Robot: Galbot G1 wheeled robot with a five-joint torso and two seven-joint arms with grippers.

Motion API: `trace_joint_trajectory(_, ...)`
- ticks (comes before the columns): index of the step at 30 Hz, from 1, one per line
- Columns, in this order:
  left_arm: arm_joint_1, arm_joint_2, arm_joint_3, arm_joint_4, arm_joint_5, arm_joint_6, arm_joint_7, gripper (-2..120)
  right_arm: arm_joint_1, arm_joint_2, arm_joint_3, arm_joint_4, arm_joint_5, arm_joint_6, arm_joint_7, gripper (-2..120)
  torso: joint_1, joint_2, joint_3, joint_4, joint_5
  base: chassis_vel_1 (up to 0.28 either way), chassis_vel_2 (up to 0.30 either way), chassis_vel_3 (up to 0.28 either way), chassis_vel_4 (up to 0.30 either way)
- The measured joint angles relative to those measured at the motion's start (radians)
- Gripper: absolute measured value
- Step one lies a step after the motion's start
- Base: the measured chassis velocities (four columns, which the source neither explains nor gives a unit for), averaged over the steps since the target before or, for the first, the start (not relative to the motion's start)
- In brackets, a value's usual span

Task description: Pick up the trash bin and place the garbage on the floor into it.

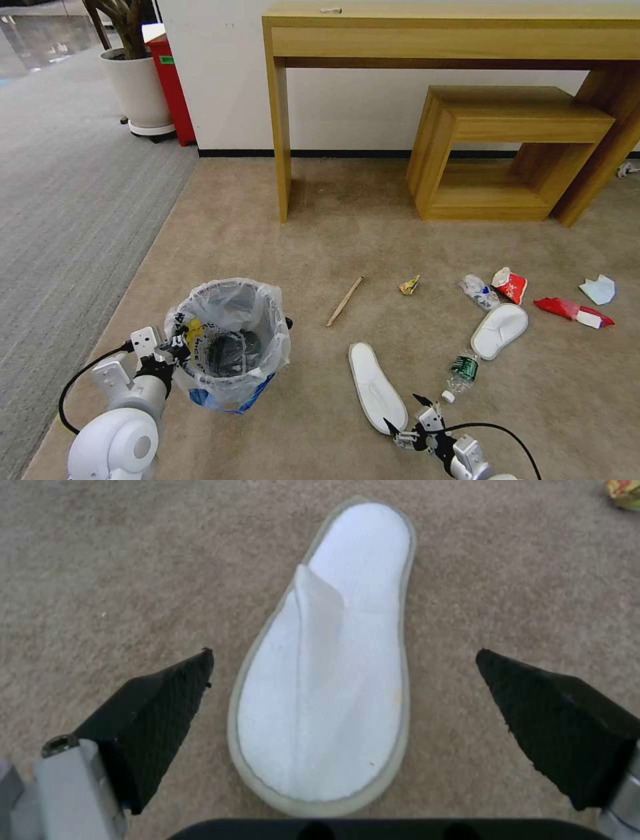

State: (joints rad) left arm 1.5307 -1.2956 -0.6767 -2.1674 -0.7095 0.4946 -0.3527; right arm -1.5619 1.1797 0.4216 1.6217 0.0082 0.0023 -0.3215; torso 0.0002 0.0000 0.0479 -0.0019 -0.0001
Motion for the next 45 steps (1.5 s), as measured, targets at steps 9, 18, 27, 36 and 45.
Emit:
trace_joint_trajectory(9,-0.001,0.007,-0.004,0.001,-0.005,-0.002,0.000,3,0.027,0.017,-0.041,-0.003,-0.005,-0.050,0.055,100,0.000,0.000,0.000,0.0000,0.0000,0.000,0.000,0.000,0.000)
trace_joint_trajectory(18,-0.005,0.006,-0.005,0.005,-0.006,-0.002,0.000,3,0.046,0.007,-0.060,-0.020,-0.004,-0.085,0.086,100,0.000,0.000,0.000,0.0000,0.0002,0.000,0.000,0.000,0.000)
trace_joint_trajectory(27,-0.009,0.001,-0.005,0.014,-0.006,-0.002,0.000,3,0.078,-0.005,-0.081,-0.048,-0.001,-0.112,0.114,100,0.000,0.000,0.000,0.0000,0.0002,0.000,0.000,0.000,0.000)
trace_joint_trajectory(36,-0.010,-0.004,-0.007,0.015,-0.005,-0.002,-0.001,3,0.102,-0.011,-0.108,-0.063,0.007,-0.123,0.128,100,0.000,0.000,0.000,0.0000,0.0001,0.000,0.000,0.000,0.000)
trace_joint_trajectory(45,-0.011,-0.008,-0.009,0.017,-0.004,-0.002,-0.001,3,0.118,0.001,-0.130,-0.071,0.009,-0.130,0.132,100,0.000,0.000,0.000,0.0000,0.0001,0.000,0.000,0.000,0.000)
